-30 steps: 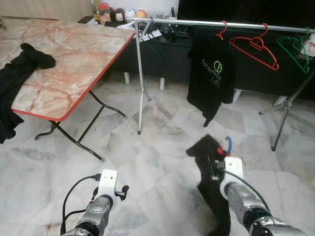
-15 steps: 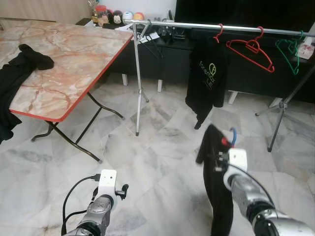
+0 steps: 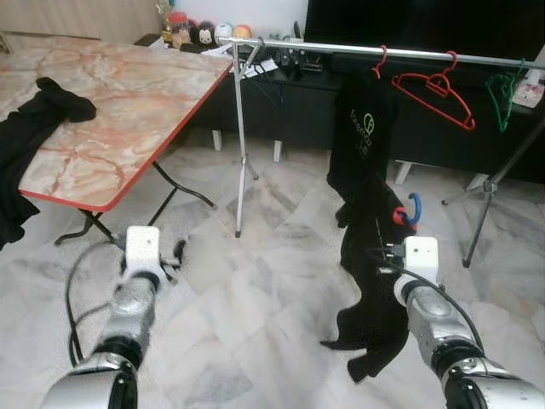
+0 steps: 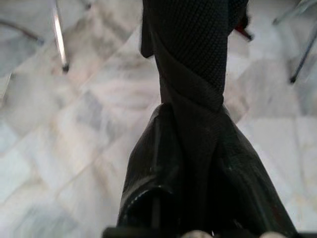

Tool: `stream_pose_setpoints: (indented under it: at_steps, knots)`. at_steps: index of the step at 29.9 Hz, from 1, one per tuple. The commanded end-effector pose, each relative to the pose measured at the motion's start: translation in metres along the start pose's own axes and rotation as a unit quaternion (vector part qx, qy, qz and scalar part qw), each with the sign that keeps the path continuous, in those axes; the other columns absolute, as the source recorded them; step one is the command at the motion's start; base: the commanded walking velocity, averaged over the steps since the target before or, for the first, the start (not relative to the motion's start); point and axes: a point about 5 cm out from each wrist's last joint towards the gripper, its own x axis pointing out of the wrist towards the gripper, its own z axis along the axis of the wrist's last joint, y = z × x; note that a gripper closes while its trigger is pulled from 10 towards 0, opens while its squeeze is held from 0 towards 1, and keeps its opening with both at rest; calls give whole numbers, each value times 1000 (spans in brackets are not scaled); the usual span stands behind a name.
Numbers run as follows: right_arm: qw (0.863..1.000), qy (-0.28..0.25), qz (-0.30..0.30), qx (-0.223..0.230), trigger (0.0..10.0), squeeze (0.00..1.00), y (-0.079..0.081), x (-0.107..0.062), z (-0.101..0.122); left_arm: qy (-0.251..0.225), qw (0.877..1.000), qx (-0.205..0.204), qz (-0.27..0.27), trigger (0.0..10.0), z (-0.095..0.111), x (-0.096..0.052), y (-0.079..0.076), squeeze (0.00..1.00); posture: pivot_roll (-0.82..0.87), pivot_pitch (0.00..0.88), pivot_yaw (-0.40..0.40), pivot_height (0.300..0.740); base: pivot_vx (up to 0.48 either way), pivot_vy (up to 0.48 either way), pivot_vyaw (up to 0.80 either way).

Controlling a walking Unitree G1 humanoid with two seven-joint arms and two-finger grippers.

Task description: Hang hanger

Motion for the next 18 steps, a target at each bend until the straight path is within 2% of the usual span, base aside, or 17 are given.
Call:
stream_pose_setpoints:
  at_steps: [1,3,7,8,10,13,18]
  knots:
    - [1000,12,0,2,10000,0,2,0,-2,25,1000,8,-16,10000,-6,0,-6,0,-40,0,-50,740,0,0,0]
    - [999,41,3,28,10000,0,10,0,-10,71,997,7,-40,10000,-15,-1,-16,0,-41,0,-50,740,0,0,0]
    - [998,64,4,16,10000,0,14,-2,-19,105,993,31,-47,10000,-24,-3,-17,0,-41,0,-50,740,0,0,0]
    - [995,100,2,25,10000,0,17,-5,-34,131,990,31,-47,10000,-35,-7,-17,0,-46,0,-51,740,0,0,0]
    - [991,131,4,14,10000,0,19,-8,-44,175,982,53,-47,10000,-51,-14,-16,0,-63,0,-50,740,0,0,0]
    - [988,156,4,19,10000,0,20,-10,-52,171,984,37,-42,10000,-48,-12,-16,0,-73,0,-46,740,0,0,0]
    - [987,159,27,8,10000,0,29,-10,-52,171,983,52,-53,10000,-45,-11,-21,0,-66,0,-46,740,0,0,0]
